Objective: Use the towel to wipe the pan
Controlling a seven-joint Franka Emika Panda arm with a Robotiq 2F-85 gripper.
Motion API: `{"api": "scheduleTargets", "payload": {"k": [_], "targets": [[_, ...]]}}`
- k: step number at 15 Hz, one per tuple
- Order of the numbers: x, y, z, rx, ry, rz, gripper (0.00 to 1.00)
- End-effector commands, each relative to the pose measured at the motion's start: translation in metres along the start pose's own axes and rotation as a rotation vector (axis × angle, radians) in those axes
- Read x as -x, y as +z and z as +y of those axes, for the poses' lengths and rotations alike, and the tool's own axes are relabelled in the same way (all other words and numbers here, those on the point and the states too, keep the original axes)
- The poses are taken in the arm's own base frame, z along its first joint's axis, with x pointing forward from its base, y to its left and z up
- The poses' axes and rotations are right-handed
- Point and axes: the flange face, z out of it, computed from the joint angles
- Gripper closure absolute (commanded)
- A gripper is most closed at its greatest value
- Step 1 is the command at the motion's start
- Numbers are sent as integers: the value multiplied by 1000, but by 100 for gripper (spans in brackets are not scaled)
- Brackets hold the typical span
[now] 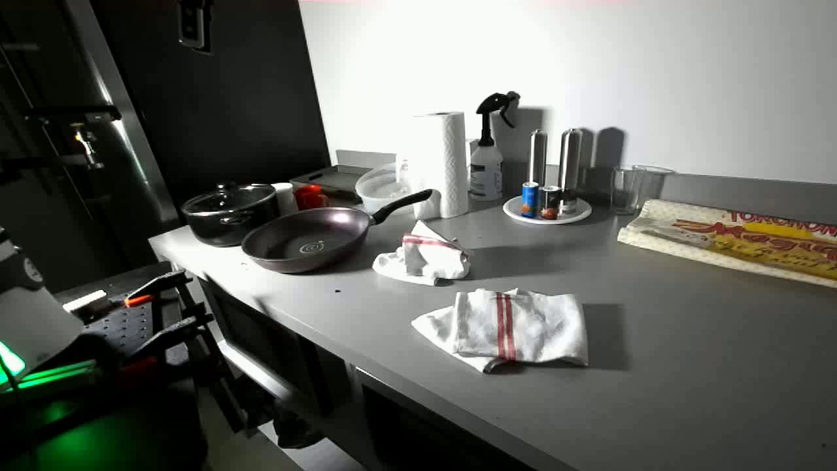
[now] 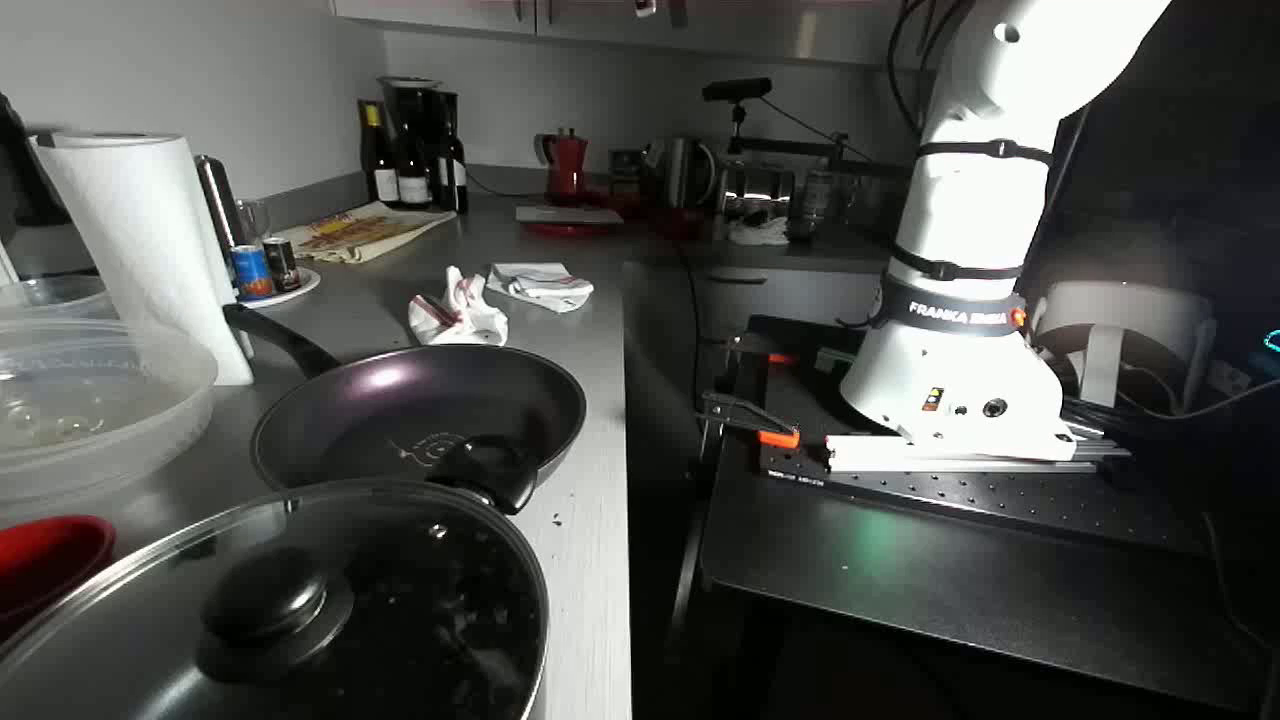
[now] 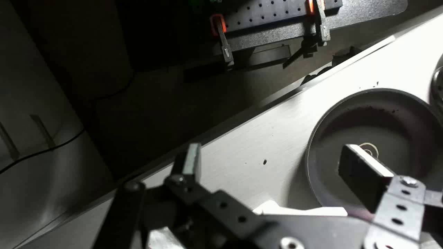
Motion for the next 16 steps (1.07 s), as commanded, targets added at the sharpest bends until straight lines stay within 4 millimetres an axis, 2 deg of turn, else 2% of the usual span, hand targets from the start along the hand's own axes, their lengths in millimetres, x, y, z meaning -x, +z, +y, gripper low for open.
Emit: {"api": "scheduleTargets", "payload": {"k": [1, 7, 11, 16], "targets": [[0, -1, 0, 0, 0, -1, 0], [0, -1, 0, 0, 0, 0, 0], [-29, 1, -8, 12, -18, -34, 0], [-88, 6, -11, 19, 4, -72, 0]]}}
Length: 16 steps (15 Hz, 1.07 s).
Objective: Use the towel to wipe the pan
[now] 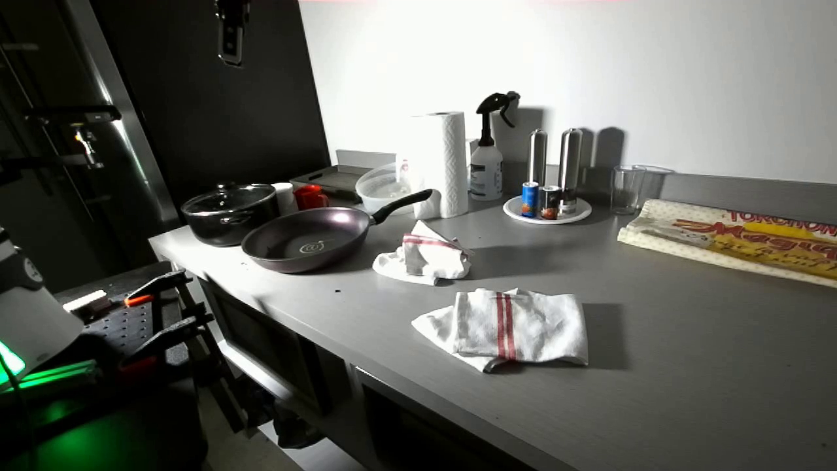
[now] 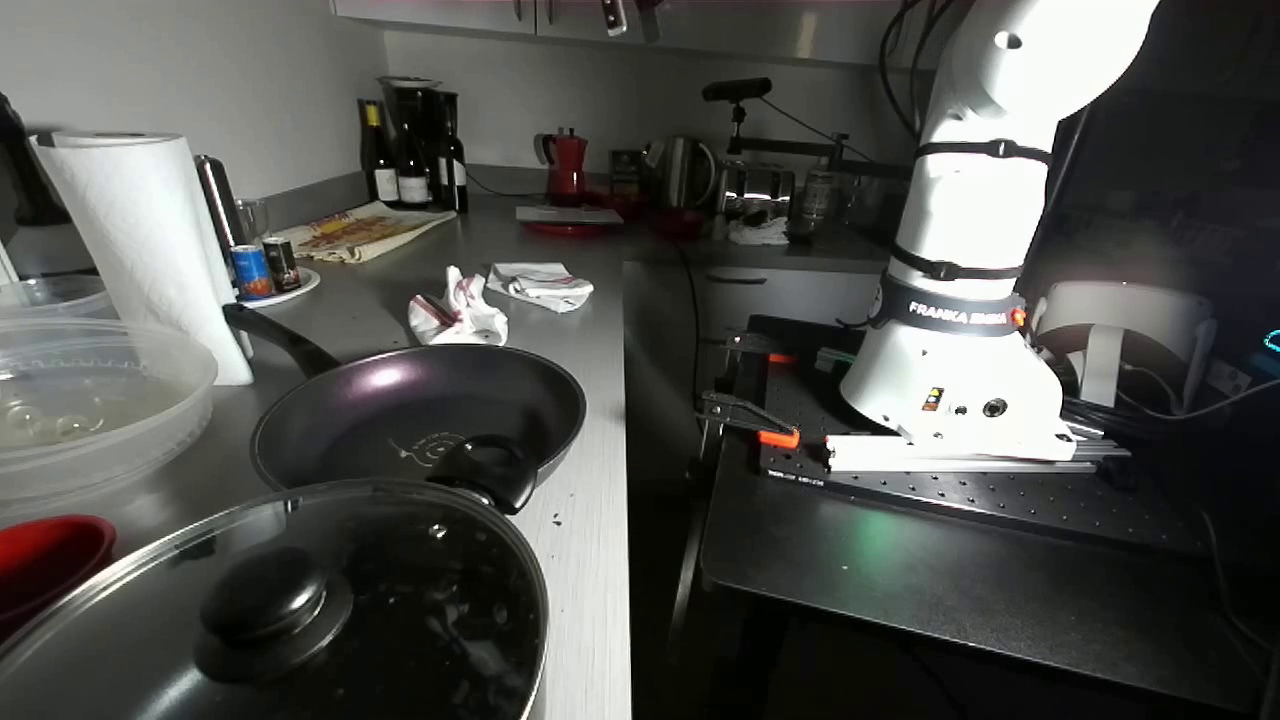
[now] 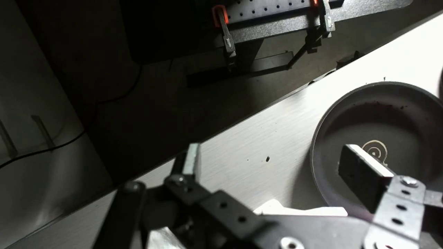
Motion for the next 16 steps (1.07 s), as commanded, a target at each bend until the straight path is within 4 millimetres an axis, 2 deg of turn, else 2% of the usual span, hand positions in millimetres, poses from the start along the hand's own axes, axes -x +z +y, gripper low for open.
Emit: {"api": "scheduleTargets", "payload": {"k": [1, 8, 12, 16], "targets": [[-51, -5, -4, 1, 6, -28, 0], [-140, 3, -16, -37, 95, -18, 0], [-178, 10, -29, -91, 186, 20, 0], [-207, 24, -37, -142, 268, 46, 0]]}}
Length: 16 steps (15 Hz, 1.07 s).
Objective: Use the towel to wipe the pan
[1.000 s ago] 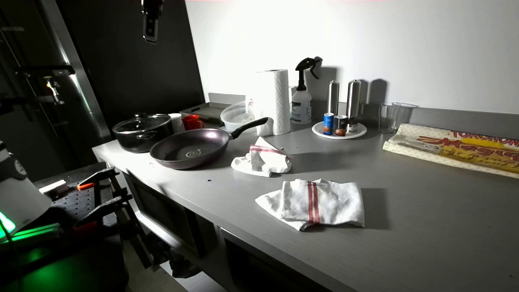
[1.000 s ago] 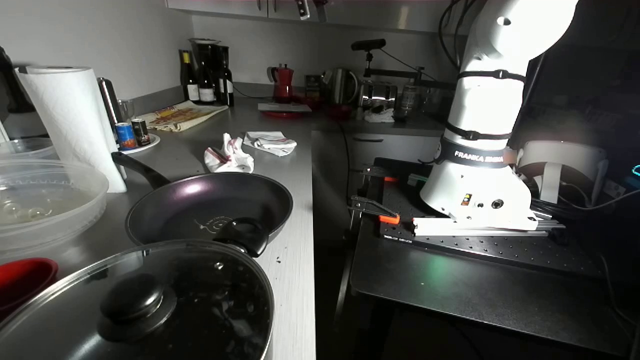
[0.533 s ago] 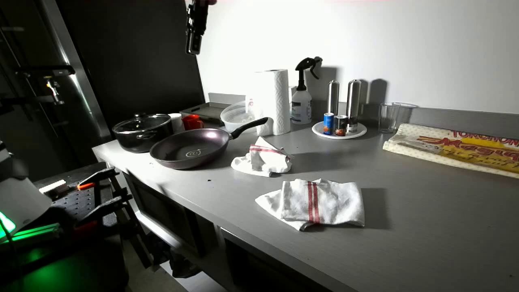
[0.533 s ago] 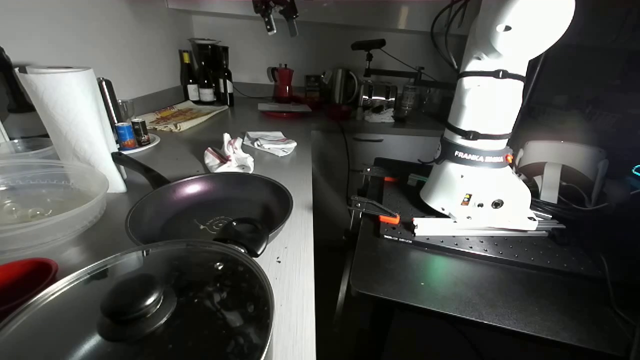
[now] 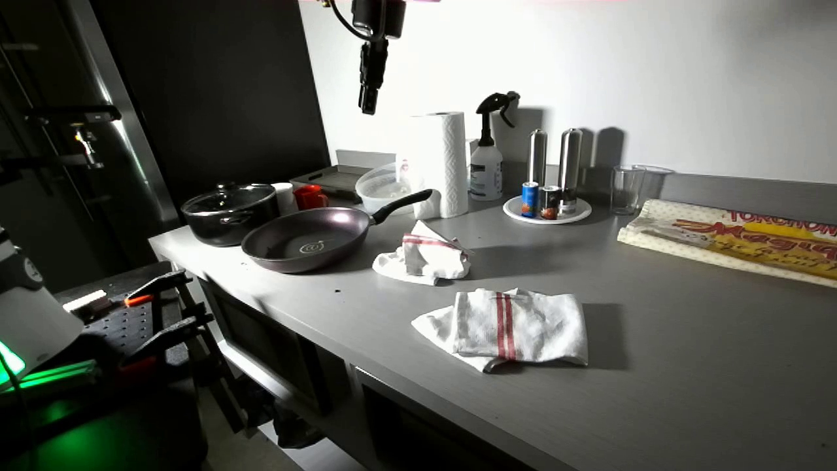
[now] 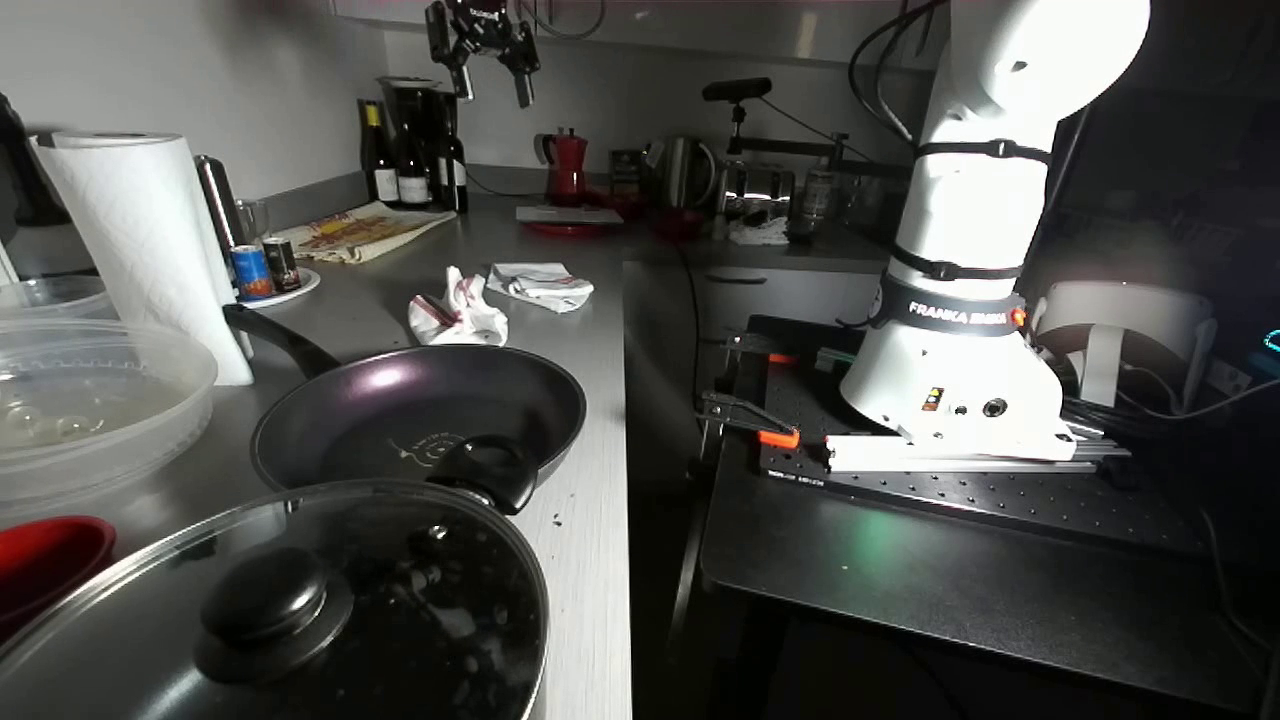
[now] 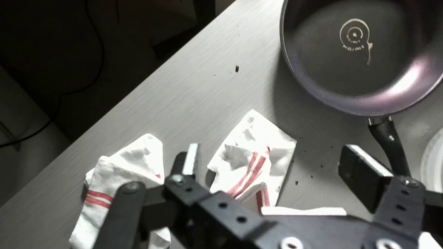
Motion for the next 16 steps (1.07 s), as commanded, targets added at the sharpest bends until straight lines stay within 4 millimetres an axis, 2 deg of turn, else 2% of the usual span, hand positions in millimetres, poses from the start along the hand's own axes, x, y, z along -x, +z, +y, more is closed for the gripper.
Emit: {"api": "scheduleTargets", "payload": {"k": [1, 3, 6, 12, 16], "targets": [[-26, 9, -13, -49, 79, 21, 0], [-39, 23, -12, -63, 129, 26, 0], [-58, 57, -5, -80, 200, 29, 0], [-97, 134, -6, -93, 317, 51, 0], [-114, 161, -17, -100, 368, 59, 0]]}}
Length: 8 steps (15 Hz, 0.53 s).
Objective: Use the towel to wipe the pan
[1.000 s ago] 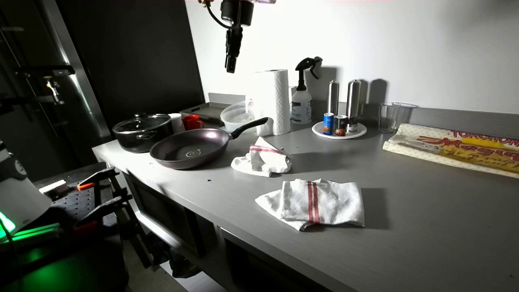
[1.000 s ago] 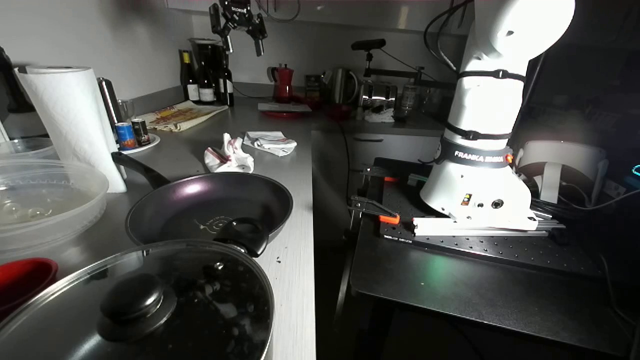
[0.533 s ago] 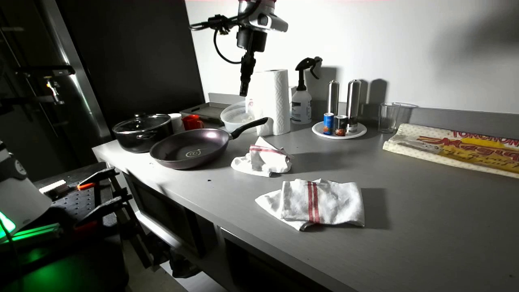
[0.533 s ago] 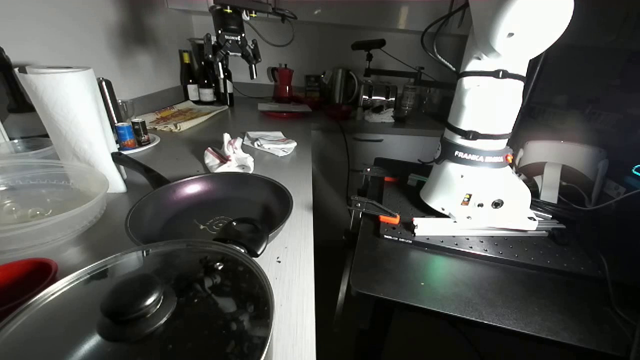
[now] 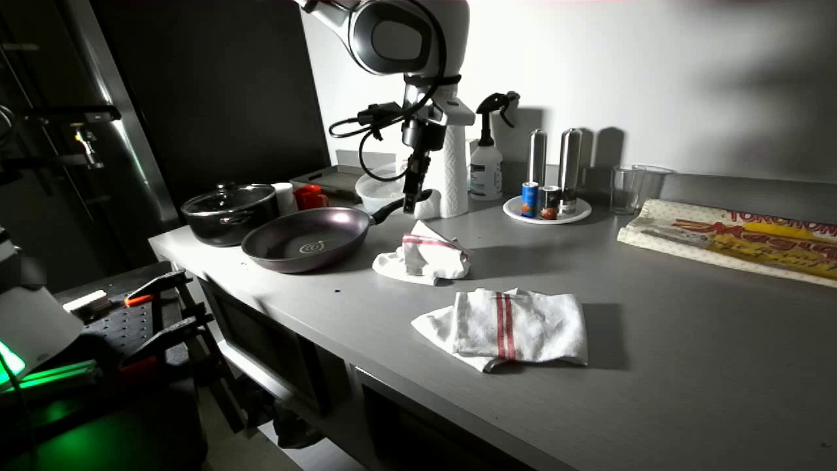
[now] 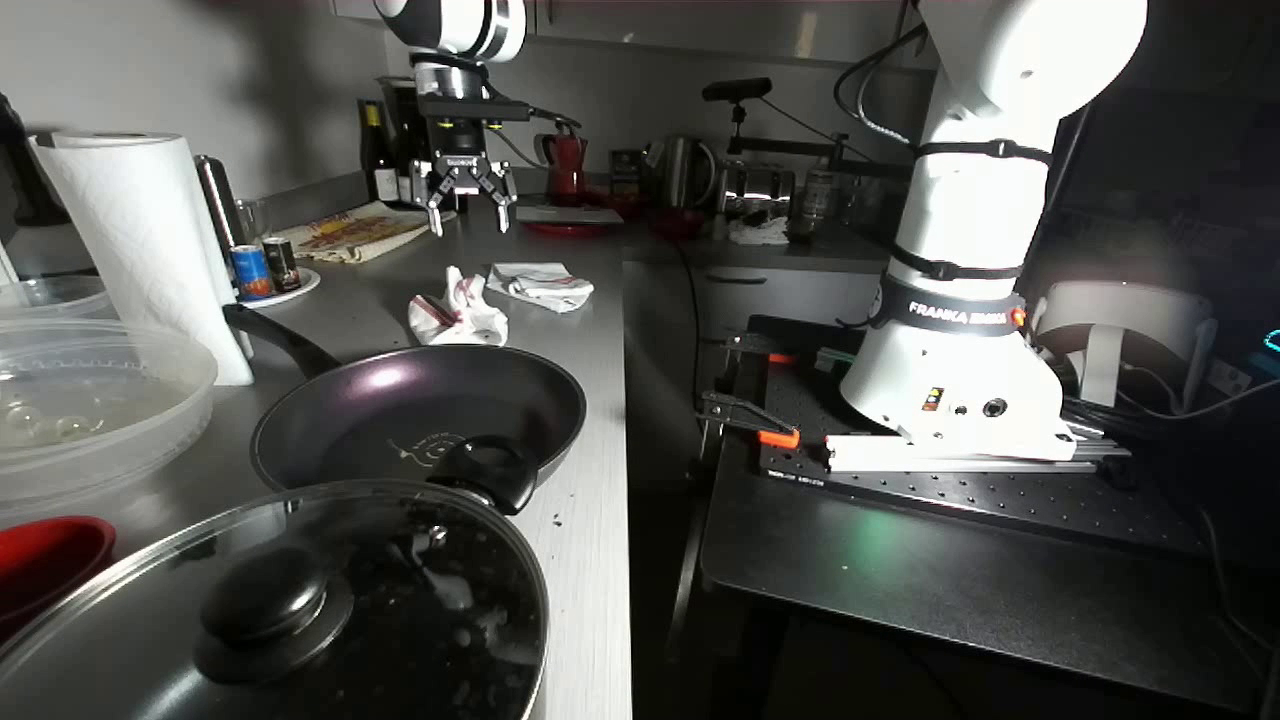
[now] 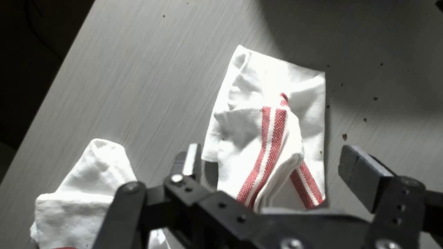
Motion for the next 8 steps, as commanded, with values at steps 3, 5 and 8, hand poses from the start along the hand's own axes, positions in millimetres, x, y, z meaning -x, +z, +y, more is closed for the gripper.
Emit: {"api": "scheduleTargets", "payload": {"k": [3, 5, 8], "targets": [[-17, 15, -24, -23, 93, 20, 0], [-23, 19, -32, -23, 124, 28, 0], [-30, 27, -40, -18, 159, 35, 0]]}}
